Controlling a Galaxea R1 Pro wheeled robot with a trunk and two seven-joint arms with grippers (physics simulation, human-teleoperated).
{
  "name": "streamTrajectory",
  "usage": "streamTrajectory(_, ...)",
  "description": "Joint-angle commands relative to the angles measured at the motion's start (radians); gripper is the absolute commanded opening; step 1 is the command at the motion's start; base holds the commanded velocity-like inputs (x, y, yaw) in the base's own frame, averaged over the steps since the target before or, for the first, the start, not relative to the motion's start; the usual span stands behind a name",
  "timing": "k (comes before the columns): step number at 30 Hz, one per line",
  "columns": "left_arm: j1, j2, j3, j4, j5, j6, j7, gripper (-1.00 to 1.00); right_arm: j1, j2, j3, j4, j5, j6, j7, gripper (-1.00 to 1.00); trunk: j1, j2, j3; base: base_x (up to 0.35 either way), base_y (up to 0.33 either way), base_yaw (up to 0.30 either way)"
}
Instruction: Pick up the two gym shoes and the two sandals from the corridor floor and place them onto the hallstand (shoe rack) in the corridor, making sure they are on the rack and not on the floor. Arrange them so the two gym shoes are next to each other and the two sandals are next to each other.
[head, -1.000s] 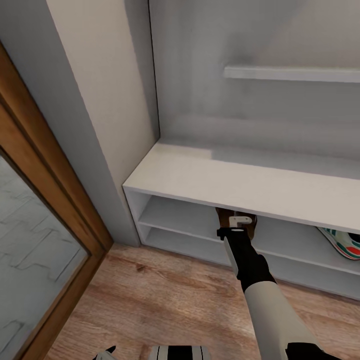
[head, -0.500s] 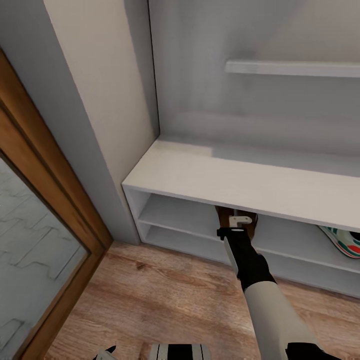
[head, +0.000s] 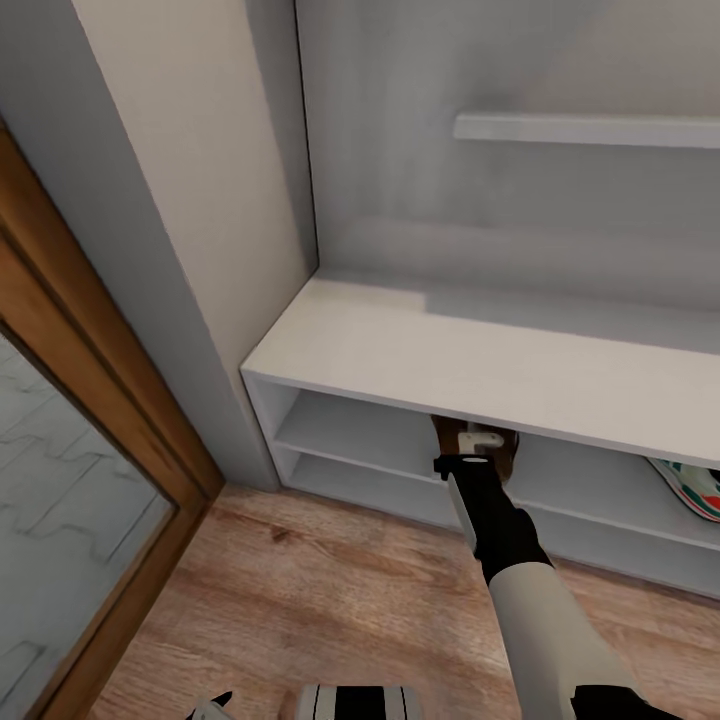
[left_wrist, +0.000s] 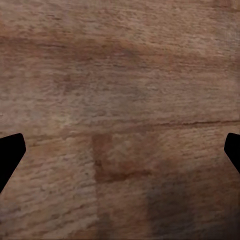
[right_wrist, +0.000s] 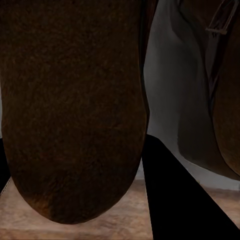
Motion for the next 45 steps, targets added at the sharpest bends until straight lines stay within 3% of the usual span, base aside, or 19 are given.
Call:
streamTrajectory(1, -0.001, 0.001, -0.007, 0.001, 0.01, -0.003, -0.001, 1.0, 0.0, 0.001, -0.002, -0.001, 0.007, 0.006, 0.0, -1.0, 0.0, 0.0, -0.001, 0.186, 0.0, 0.0)
streamTrajectory(37, 0.0, 0.002, -0.007, 0.001, 0.011, -0.003, -0.001, 1.0, 0.0, 0.001, -0.004, -0.003, 0.008, 0.006, 0.0, -1.0, 0.0, 0.0, -0.001, 0.038, 0.0, 0.0)
streamTrajectory(38, 0.0, 0.003, -0.007, 0.001, 0.011, -0.003, -0.001, 1.0, 0.0, 0.001, -0.004, -0.002, 0.008, 0.006, 0.0, 1.0, 0.0, 0.0, -0.001, 0.0, 0.0, 0.0)
streamTrajectory(45, 0.0, 0.003, -0.007, 0.001, 0.012, -0.003, -0.001, 1.0, 0.0, 0.001, -0.005, 0.0, 0.008, 0.006, 0.0, 1.0, 0.0, 0.0, -0.001, 0.0, 0.0, 0.0)
